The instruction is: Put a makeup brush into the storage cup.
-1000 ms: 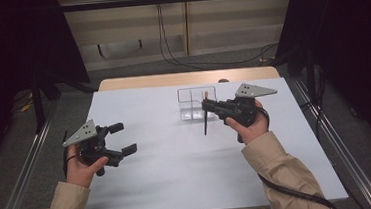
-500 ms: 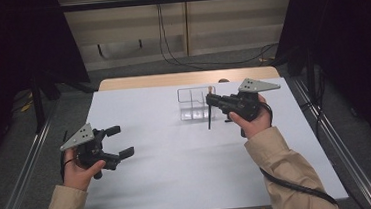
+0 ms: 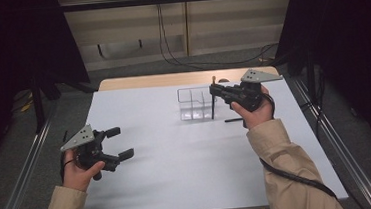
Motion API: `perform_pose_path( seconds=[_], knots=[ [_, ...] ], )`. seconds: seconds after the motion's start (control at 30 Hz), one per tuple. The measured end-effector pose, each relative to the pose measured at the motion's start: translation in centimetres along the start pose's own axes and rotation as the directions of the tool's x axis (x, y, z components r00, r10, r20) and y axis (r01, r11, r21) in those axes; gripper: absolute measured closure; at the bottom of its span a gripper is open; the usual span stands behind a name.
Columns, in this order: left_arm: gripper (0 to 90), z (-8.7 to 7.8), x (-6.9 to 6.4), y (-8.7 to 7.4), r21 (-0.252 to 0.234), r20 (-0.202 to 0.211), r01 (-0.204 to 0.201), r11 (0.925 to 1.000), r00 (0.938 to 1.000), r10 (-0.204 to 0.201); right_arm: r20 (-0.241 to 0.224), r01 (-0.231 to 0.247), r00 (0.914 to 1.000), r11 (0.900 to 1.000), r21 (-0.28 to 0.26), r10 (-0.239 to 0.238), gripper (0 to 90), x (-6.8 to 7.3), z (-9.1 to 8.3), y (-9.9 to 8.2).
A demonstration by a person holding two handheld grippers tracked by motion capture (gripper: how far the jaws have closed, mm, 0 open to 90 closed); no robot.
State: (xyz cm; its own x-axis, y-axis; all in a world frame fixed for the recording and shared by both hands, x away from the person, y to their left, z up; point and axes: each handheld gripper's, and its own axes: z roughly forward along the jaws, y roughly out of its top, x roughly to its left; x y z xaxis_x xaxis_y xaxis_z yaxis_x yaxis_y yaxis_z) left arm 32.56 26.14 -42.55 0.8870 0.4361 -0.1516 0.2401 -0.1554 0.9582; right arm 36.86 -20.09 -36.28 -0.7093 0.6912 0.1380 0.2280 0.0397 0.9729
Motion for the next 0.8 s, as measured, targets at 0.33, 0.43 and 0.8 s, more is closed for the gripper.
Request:
perform_pose_path(
  seconds=[0.33,0.43,0.8],
  knots=[
    [0.3,-0.2,0.0,0.1,-0.009,0.006,0.001,1.0,1.0,-0.001,0.033,0.002,0.9995,0.9999,-0.01,-0.001,84.5,-0.8,0.9,1.0],
    [0.4,-0.2,0.1,0.0,-0.008,0.007,0.002,1.0,1.0,-0.002,0.044,0.003,0.999,0.9999,-0.014,-0.002,84.5,-1.0,1.0,1.4],
    [0.4,-0.1,0.1,-0.1,-0.005,0.009,0.003,1.0,1.0,-0.003,0.098,0.037,0.9946,0.9991,-0.021,-0.035,84.5,-1.9,1.8,2.3]
  ],
)
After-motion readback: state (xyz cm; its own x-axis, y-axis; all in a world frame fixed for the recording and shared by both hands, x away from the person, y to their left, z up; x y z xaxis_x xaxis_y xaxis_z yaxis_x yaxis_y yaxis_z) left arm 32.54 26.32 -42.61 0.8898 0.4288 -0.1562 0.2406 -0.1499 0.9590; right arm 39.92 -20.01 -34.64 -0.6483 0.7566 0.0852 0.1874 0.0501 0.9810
